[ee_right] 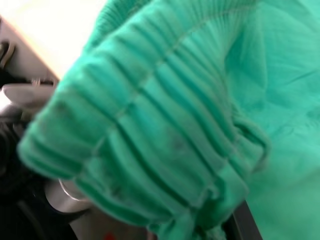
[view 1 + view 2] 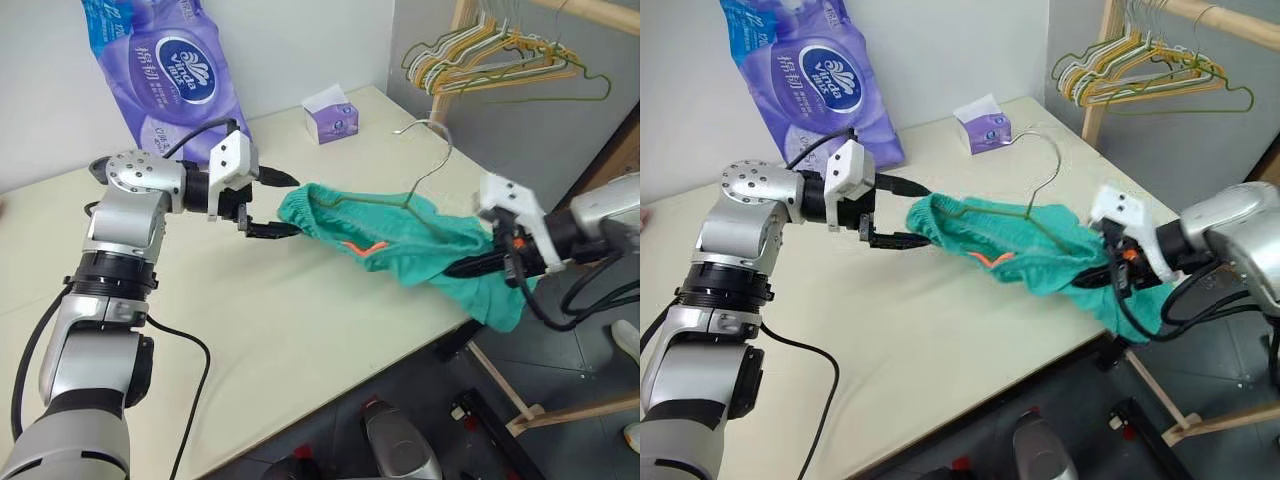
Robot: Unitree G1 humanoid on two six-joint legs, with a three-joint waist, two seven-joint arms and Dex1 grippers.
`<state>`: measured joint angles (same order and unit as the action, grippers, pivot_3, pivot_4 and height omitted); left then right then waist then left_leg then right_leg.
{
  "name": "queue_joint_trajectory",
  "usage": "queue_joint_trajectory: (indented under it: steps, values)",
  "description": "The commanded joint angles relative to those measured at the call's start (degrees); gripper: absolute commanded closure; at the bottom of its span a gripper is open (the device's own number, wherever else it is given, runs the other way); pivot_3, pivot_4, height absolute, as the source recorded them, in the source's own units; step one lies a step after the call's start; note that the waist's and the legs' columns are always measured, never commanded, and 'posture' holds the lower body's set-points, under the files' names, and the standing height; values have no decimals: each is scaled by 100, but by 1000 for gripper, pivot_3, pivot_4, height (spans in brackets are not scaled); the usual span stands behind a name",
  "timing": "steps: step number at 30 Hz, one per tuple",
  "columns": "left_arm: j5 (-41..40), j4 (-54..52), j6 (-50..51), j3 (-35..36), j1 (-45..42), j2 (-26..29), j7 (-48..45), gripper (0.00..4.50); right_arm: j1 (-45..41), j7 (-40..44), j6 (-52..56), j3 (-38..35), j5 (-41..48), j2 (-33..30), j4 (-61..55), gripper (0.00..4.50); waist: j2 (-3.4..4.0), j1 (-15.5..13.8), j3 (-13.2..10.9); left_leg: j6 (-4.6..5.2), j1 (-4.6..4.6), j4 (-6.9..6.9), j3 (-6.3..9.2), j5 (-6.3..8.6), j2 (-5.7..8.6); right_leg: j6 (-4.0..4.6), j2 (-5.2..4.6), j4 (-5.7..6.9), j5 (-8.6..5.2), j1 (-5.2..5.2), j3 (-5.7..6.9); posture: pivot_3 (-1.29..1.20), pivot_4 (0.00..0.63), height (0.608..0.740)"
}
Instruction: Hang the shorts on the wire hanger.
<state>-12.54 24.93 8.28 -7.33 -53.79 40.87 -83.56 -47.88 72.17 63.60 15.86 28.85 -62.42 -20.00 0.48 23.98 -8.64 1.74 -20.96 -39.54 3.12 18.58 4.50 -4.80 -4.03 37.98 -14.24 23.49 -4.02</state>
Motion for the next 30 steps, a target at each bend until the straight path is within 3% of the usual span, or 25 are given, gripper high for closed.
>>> queue_joint_trajectory:
  steps: [1,7,15,18,30]
  values:
    - [-101,-324,85,-31,106,229,-462,22,-151,118,-458,86,-177,13,-96,4500,-1,5,1,0,-3,-9,0,0,0,0,0,2,0,0,-1,-412,105,740]
    - [-98,-747,240,-113,510,382,-757,22,-166,123,-712,219,-365,61,-16,4500,-7,-10,6,0,-3,-28,1,1,-1,2,0,8,3,-4,-2,-411,105,740]
    - [-264,-1262,827,-171,707,136,-584,22,-202,150,-991,376,-641,153,47,4500,-13,-27,9,1,-6,-31,2,1,-1,3,0,7,3,-4,-3,-411,110,740]
    - [-336,-1458,1036,-187,770,59,-568,588,-202,173,-1009,389,-680,175,43,4500,-13,-22,9,1,-6,-32,2,1,-1,4,0,8,4,-4,-3,-412,111,740]
    - [-182,-1865,1087,-481,1061,44,-488,4089,-137,353,-1515,318,-775,332,24,4500,-14,-21,9,1,-6,-33,2,1,-1,4,0,7,4,-5,-3,-417,110,740]
